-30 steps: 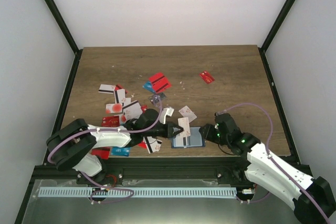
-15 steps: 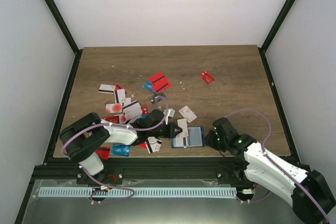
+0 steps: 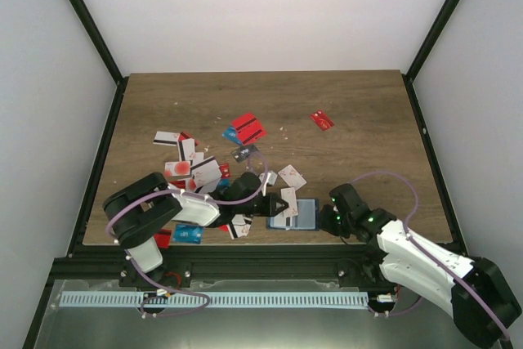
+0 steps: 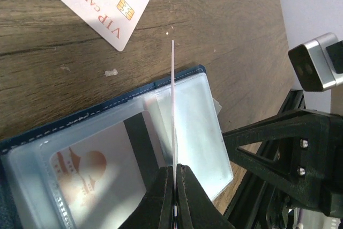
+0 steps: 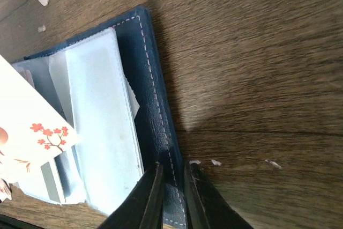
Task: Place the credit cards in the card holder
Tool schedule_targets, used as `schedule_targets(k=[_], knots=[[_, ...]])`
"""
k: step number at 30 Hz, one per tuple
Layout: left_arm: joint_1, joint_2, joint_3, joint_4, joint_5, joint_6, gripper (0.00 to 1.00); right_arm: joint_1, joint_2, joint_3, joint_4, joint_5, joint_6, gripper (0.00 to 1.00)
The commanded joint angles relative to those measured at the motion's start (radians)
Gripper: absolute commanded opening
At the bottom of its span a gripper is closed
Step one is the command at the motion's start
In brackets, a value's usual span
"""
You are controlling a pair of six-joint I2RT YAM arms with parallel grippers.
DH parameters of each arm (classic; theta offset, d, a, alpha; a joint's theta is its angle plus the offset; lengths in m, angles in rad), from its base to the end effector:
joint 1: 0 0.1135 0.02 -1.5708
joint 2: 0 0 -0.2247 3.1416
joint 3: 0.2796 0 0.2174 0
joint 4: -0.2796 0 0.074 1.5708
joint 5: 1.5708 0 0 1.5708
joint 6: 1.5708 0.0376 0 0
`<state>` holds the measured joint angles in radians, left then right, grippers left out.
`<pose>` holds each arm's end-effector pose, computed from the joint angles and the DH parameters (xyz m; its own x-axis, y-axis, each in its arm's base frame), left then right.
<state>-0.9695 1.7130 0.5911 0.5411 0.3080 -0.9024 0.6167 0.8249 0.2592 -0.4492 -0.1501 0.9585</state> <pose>0.1538 -0.2443 0.1135 -0.9216 0.0213 -0.3876 0.3322 0.5597 -0.7592 0.1067 0.0825 0.1227 -0.9189 0.3404 -0.1994 0.2014 0.8394 0.5048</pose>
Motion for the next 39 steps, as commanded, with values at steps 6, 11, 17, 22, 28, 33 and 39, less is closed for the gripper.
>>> schedule_targets(k=[6, 11, 17, 22, 28, 33, 39], knots=[[-0.017, 0.039, 0.018, 0.060, 0.039, -0.028, 0.04, -0.005, 0.038, -0.022, 0.038, -0.053, -0.005, 0.13], [-0.017, 0.039, 0.000, 0.099, 0.071, -0.046, 0.04, -0.004, 0.068, -0.039, 0.082, -0.084, -0.005, 0.13], [-0.018, 0.044, -0.016, 0.120, 0.086, -0.053, 0.04, -0.004, 0.087, -0.043, 0.099, -0.100, -0.005, 0.13], [-0.014, 0.049, -0.024, 0.105, 0.078, -0.034, 0.04, -0.004, 0.078, -0.041, 0.085, -0.095, -0.009, 0.13], [-0.006, 0.050, 0.010, 0.011, 0.090, 0.027, 0.04, -0.004, 0.081, -0.045, 0.090, -0.100, -0.013, 0.13], [0.000, 0.065, 0.096, -0.160, 0.099, 0.111, 0.04, -0.004, 0.082, -0.037, 0.086, -0.097, -0.024, 0.13], [0.016, 0.107, 0.185, -0.329, 0.134, 0.174, 0.04, -0.004, 0.087, -0.046, 0.104, -0.098, -0.017, 0.14]])
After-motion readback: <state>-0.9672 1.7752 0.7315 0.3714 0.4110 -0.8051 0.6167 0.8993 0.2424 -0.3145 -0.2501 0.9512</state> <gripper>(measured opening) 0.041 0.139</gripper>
